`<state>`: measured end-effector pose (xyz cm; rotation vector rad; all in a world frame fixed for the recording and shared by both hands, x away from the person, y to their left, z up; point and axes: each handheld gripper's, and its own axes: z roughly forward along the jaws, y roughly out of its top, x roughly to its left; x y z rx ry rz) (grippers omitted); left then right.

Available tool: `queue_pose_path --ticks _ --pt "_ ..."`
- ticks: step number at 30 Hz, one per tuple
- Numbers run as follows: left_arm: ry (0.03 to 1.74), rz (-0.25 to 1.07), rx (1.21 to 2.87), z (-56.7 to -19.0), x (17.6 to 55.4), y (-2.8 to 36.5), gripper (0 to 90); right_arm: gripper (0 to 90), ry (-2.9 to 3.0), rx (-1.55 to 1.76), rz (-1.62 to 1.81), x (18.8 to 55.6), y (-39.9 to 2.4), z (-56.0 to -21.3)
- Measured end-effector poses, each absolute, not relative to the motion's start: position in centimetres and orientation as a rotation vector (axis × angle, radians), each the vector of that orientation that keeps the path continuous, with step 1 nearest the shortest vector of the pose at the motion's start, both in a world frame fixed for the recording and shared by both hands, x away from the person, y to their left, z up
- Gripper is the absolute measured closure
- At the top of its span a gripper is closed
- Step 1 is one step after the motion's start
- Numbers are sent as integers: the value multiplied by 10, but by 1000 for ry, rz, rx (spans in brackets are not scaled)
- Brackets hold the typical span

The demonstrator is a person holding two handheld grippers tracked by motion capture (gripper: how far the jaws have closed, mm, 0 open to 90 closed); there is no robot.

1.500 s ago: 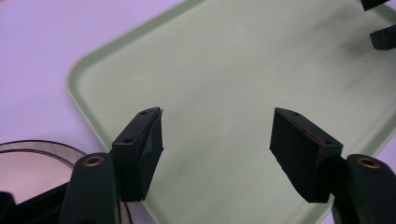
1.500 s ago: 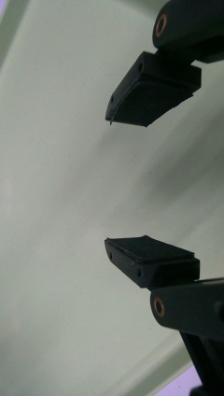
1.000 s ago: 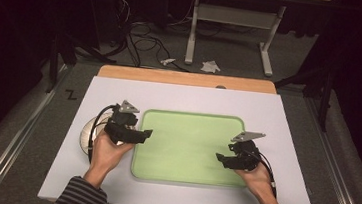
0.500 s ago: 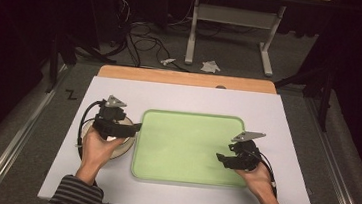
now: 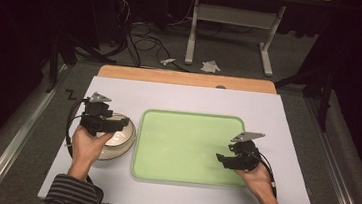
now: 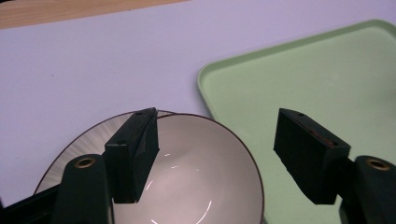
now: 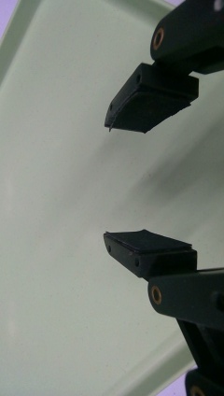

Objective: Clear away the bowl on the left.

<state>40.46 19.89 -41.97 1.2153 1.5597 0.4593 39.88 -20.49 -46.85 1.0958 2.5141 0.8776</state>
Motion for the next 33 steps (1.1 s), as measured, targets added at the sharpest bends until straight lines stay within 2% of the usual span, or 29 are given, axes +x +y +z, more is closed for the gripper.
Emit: queue_pose_path --ticks 18,20,21,22,23,24,26,33 --pt "1663 507 1156 -432 415 226 306 405 2522 1089 867 398 -203 -469" --pt "1685 530 1161 -435 417 229 305 404 2525 1089 864 398 -204 -469" --pt "1697 576 1186 -437 418 230 305 405 2519 1093 872 399 -204 -470" --pt "1701 677 1248 -443 418 233 325 405 2519 1094 874 399 -205 -469" --pt "1701 677 1248 -443 418 233 329 405 2519 1094 874 399 -205 -469" --pt "1729 586 1191 -444 419 239 328 405 2520 1092 871 399 -204 -470" --pt "1744 549 1162 -444 420 243 331 405 2523 1092 863 398 -203 -470" --pt "1789 547 1173 -453 424 247 357 405 2527 1087 869 399 -202 -471"
